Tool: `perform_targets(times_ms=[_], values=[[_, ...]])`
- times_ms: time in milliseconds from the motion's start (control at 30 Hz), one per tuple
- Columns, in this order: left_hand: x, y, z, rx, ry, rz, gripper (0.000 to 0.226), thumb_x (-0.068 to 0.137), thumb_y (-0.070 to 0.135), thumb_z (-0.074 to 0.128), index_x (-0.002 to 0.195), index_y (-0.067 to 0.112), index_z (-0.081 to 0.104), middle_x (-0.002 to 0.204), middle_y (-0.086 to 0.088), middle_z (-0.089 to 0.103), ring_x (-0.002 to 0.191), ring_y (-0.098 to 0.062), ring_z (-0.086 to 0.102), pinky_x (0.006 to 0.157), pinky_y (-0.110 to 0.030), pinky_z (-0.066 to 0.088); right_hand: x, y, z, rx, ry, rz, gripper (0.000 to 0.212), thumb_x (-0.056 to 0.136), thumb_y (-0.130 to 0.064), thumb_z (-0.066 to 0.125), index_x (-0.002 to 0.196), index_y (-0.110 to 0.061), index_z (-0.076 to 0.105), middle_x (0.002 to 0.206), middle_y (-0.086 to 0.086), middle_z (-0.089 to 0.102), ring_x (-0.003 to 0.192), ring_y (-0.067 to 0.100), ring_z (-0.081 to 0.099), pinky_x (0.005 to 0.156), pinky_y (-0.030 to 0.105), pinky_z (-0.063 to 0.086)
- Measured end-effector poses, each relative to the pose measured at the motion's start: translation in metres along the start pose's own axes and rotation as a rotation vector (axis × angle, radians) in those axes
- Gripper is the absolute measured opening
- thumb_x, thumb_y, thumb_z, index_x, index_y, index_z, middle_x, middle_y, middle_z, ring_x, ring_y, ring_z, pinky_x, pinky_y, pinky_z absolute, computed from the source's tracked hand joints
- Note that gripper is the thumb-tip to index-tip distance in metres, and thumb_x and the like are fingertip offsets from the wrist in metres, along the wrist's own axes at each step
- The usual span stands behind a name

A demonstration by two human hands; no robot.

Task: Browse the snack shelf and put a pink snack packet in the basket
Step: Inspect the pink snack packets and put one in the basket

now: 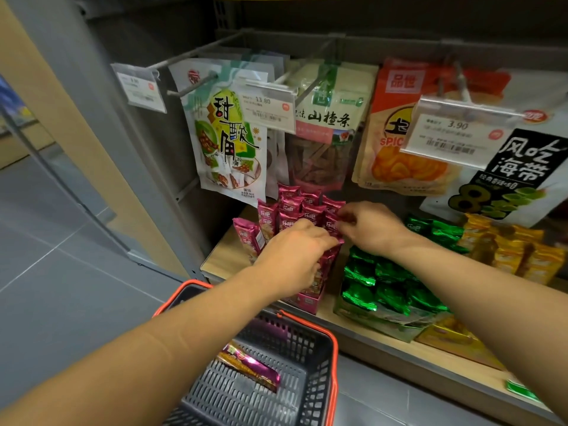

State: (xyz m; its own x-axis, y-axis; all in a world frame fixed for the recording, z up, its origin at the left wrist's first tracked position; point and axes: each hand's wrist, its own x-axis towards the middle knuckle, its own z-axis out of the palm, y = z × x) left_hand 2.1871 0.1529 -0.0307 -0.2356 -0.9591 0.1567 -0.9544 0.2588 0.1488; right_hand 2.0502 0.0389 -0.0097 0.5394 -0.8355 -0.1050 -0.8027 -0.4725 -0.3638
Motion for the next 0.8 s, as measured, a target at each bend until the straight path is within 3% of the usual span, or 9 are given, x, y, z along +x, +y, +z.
perform_targets(times_ms=[200, 267, 333, 400, 500, 567, 667, 733, 800], values=[[0.002, 0.004, -0.007, -0.046, -0.09, -0.023, 0.063, 0.082, -0.001, 0.059, 0.14, 0.02, 0.045, 0.125, -0.005, 0.06, 0.115, -0.024, 0.05, 0.094, -0.044, 0.049, -0.002, -0.01, 0.002, -0.128, 0.057, 0.001, 0.025, 0.094, -0.032, 0.057, 0.098, -0.012, 0.071, 0.098, 0.008, 0.07, 0.093, 0.029, 0.065, 0.077, 0.034, 0.052], [0.002, 0.004, -0.007, 0.02, -0.074, 0.003, 0.059, 0.083, 0.0, 0.058, 0.138, 0.021, 0.048, 0.13, 0.002, 0.058, 0.117, -0.021, 0.045, 0.093, -0.043, 0.045, -0.009, -0.009, -0.004, -0.104, 0.159, -0.026, 0.027, 0.096, -0.029, 0.053, 0.083, -0.011, 0.068, 0.085, 0.007, 0.066, 0.085, 0.031, 0.065, 0.068, 0.031, 0.047], [0.002, 0.002, -0.01, 0.092, -0.096, 0.0, 0.056, 0.087, 0.007, 0.058, 0.139, 0.024, 0.046, 0.135, 0.006, 0.052, 0.122, -0.022, 0.037, 0.093, -0.045, 0.035, -0.019, -0.004, -0.014, -0.033, 0.304, -0.066, 0.027, 0.098, -0.028, 0.051, 0.087, -0.014, 0.071, 0.085, 0.007, 0.069, 0.085, 0.032, 0.065, 0.071, 0.033, 0.05], [0.005, 0.001, -0.014, 0.13, -0.176, -0.017, 0.056, 0.088, 0.014, 0.057, 0.142, 0.023, 0.041, 0.14, 0.004, 0.046, 0.127, -0.024, 0.03, 0.096, -0.05, 0.031, -0.032, 0.004, -0.024, 0.126, 0.462, -0.086, 0.025, 0.098, -0.027, 0.052, 0.103, -0.016, 0.074, 0.101, 0.009, 0.073, 0.098, 0.033, 0.065, 0.083, 0.039, 0.053], [0.011, 0.003, -0.02, 0.114, -0.303, -0.043, 0.063, 0.089, 0.025, 0.059, 0.147, 0.023, 0.033, 0.149, 0.002, 0.036, 0.132, -0.026, 0.025, 0.101, -0.053, 0.031, -0.058, 0.014, -0.034, 0.573, 0.569, -0.019, 0.025, 0.098, -0.019, 0.056, 0.118, -0.012, 0.07, 0.118, 0.004, 0.069, 0.114, 0.024, 0.061, 0.101, 0.045, 0.049], [0.012, 0.005, -0.027, 0.045, -0.339, -0.072, 0.072, 0.087, 0.029, 0.064, 0.149, 0.024, 0.03, 0.154, 0.003, 0.031, 0.138, -0.026, 0.023, 0.109, -0.052, 0.029, -0.077, 0.021, -0.04, 0.829, 0.576, 0.061, 0.025, 0.098, -0.017, 0.055, 0.118, -0.011, 0.069, 0.117, 0.0, 0.069, 0.11, 0.018, 0.063, 0.097, 0.041, 0.053], [0.011, 0.01, -0.048, -0.101, -0.213, -0.096, 0.065, 0.084, 0.023, 0.07, 0.144, 0.022, 0.044, 0.149, 0.0, 0.043, 0.136, -0.021, 0.036, 0.113, -0.034, 0.029, -0.106, 0.032, -0.052, 1.094, 0.636, 0.182, 0.025, 0.099, -0.018, 0.054, 0.12, -0.012, 0.067, 0.116, 0.001, 0.069, 0.097, 0.009, 0.068, 0.082, 0.025, 0.058], [0.006, 0.016, -0.067, -0.222, -0.077, -0.18, 0.046, 0.086, 0.019, 0.068, 0.13, 0.026, 0.059, 0.133, 0.003, 0.06, 0.114, -0.013, 0.056, 0.098, -0.022, 0.037, -0.127, 0.036, -0.061, 1.184, 0.695, 0.215, 0.027, 0.098, -0.017, 0.055, 0.123, -0.014, 0.065, 0.117, 0.001, 0.068, 0.096, 0.009, 0.069, 0.078, 0.019, 0.057], [-0.003, 0.025, -0.086, -0.37, 0.007, -0.288, 0.029, 0.089, 0.015, 0.065, 0.113, 0.03, 0.07, 0.119, 0.008, 0.068, 0.099, -0.004, 0.06, 0.091, -0.018, 0.04, -0.146, 0.035, -0.071, 1.204, 0.76, 0.214, 0.026, 0.098, -0.018, 0.055, 0.122, -0.018, 0.065, 0.117, 0.002, 0.069, 0.095, 0.008, 0.069, 0.08, 0.021, 0.057]])
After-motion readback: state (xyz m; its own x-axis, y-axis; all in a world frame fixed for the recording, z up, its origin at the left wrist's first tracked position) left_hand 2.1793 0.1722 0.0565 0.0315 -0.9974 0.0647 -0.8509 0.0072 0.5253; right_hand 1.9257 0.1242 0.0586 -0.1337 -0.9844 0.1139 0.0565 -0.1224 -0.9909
